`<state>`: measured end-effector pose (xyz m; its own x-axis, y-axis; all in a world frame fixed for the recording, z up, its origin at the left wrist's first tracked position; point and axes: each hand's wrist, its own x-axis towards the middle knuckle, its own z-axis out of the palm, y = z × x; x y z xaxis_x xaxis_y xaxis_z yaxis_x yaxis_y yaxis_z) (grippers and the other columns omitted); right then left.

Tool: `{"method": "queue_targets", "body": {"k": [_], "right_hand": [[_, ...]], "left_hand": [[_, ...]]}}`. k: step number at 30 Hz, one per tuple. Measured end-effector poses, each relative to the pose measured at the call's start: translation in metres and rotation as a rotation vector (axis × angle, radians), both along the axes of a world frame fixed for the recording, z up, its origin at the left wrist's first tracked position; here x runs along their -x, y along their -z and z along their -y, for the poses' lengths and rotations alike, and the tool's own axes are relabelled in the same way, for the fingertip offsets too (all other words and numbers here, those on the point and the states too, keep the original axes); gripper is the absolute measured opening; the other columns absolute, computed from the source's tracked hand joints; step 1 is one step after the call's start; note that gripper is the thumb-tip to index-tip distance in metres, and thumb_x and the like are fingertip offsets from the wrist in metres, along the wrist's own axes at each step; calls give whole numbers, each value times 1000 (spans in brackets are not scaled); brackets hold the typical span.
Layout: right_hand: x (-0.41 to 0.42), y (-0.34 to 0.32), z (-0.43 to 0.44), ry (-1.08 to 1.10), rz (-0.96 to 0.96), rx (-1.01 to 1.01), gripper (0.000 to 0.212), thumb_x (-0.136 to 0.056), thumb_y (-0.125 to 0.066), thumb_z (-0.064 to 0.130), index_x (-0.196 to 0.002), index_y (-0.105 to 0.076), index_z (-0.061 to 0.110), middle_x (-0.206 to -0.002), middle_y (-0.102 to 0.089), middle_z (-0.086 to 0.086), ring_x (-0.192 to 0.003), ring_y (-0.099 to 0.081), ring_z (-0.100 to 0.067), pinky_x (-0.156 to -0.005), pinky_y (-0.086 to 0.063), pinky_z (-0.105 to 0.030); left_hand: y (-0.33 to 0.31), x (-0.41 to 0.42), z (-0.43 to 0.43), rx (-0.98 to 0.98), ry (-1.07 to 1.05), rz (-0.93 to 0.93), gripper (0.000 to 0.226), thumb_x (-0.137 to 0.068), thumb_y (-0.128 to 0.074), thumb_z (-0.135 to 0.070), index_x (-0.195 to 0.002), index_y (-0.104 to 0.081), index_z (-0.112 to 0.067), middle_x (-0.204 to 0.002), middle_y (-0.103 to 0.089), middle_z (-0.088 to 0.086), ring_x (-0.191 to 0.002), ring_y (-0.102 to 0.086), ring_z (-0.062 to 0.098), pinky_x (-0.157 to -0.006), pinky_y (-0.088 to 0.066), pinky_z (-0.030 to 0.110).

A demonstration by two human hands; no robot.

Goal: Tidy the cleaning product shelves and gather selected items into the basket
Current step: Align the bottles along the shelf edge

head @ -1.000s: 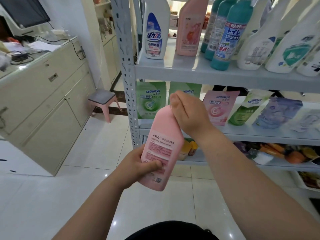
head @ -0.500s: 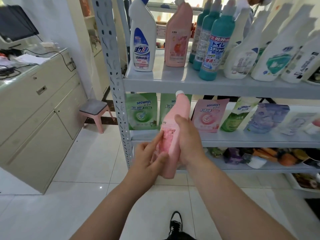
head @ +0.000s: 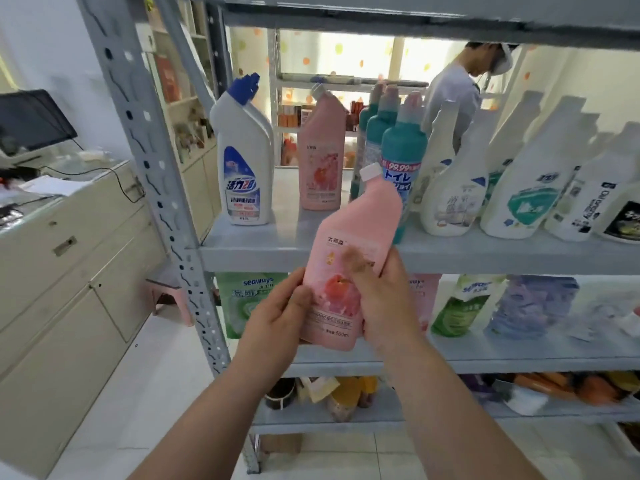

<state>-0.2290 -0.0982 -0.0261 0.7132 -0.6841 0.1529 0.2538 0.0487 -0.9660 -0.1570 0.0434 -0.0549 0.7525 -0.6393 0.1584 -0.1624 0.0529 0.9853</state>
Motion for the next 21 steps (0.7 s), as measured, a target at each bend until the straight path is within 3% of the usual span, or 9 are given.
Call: {"method": "queue_targets", "body": {"k": [3, 6, 8, 12, 14, 16, 18, 21], "right_hand": [[-3, -17, 27, 29, 93, 23, 46, -64, -89, 69, -101, -67, 53, -110, -78, 6, -101, -76, -20, -85, -63, -49], [-4, -31, 44, 15, 111, 112, 45, -70, -84, 69, -108, -63, 60, -115, -76, 12, -104, -75, -13, -81, -63, -34], [-6, -35, 52, 6, 98, 182, 42, -73, -81, 70, -109, -61, 62, -113, -75, 16, -101, -75, -7, -76, -60, -21], [-16, -35, 62, 22, 76, 255, 35, -71, -77, 70, -100, -59, 63, -107, -75, 17, -96, -75, -5, -76, -62, -26], [-21, -35, 64, 25, 79, 269, 34, -71, -76, 69, -99, -59, 62, -106, -75, 17, -95, -74, -5, -75, -61, -24], [-25, -37, 66, 24, 98, 278, 33, -71, -77, 69, -98, -60, 62, -105, -75, 17, -94, -74, -4, -72, -60, -20], [-28, -38, 68, 31, 110, 288, 33, -71, -78, 70, -98, -61, 62, -105, -75, 17, -94, -74, -4, -72, -59, -18], [-31, -36, 70, 57, 126, 305, 40, -69, -77, 77, -101, -60, 60, -106, -75, 16, -96, -74, -5, -74, -59, -20]], "left_hand": [[-24, -25, 28, -39, 34, 106, 44, -95, -41, -64, -127, -66, -47, -117, -74, -12, -111, -69, 9, -93, -57, 42], [-44, -66, 67, -68, -99, 208, 42, -97, -53, -50, -136, -56, -35, -120, -66, -18, -112, -65, 5, -102, -54, 47], [-59, -91, 98, -136, -198, 288, 57, -96, -66, -39, -147, -45, -29, -121, -57, -24, -113, -61, 3, -104, -52, 42], [-84, -124, 153, -225, -329, 226, 106, -74, -83, -47, -158, -25, -19, -150, -46, 9, -128, -53, 26, -94, -39, 35], [-90, -132, 167, -217, -348, 155, 118, -69, -84, -48, -160, -16, -16, -154, -41, 16, -136, -48, 36, -102, -41, 42], [-92, -136, 173, -129, -279, 42, 131, -50, -66, -66, -160, -17, -14, -155, -41, 18, -140, -45, 38, -115, -38, 50], [-89, -143, 177, -43, -255, -18, 130, -39, -46, -71, -156, -31, -14, -151, -47, 17, -137, -48, 38, -114, -40, 54], [-88, -143, 176, -191, -337, 130, 98, -50, -67, -63, -131, -48, -11, -129, -59, 15, -106, -62, 32, -90, -54, 45]]}}
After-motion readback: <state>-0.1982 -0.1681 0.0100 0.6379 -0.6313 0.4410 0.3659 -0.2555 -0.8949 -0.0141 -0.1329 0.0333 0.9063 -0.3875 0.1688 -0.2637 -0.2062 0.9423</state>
